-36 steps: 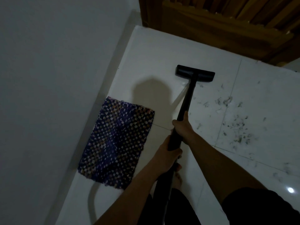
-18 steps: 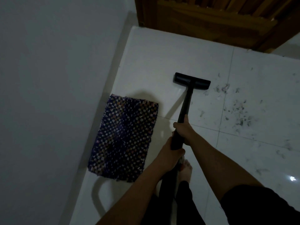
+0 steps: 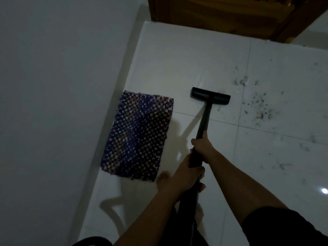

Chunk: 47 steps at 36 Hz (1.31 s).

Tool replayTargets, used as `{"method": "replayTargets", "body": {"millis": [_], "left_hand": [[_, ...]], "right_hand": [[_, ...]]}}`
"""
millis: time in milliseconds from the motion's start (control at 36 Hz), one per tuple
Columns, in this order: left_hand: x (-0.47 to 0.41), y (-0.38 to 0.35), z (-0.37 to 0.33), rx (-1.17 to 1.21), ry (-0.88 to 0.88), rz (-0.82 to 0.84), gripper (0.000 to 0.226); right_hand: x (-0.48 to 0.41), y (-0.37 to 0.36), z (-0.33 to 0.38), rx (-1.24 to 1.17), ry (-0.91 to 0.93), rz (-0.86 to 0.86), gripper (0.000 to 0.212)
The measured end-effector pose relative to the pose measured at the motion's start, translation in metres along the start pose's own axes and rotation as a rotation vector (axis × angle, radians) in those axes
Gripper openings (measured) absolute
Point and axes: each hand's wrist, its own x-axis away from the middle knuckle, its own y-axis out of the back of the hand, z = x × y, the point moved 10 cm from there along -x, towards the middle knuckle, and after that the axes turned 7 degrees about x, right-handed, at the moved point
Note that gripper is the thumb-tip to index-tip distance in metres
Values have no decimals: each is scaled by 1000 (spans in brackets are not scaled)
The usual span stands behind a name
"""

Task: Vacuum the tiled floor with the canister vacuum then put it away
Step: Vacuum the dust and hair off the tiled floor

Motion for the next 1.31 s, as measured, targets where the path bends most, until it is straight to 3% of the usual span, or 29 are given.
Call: {"method": "replayTargets", "body": {"millis": [417,1028,1306], "left_hand": [[42,-42,97,-4,-10,-42,38],[124,-48,237,-81,104,22,36],[121,-53,264,-38,127,-11,35]], "right_hand": [[56,19,-96,78,41,12,79],[128,-14,-252,-77,-68,-20,78],[121,-17,-280,-79,-79,8,80]]}}
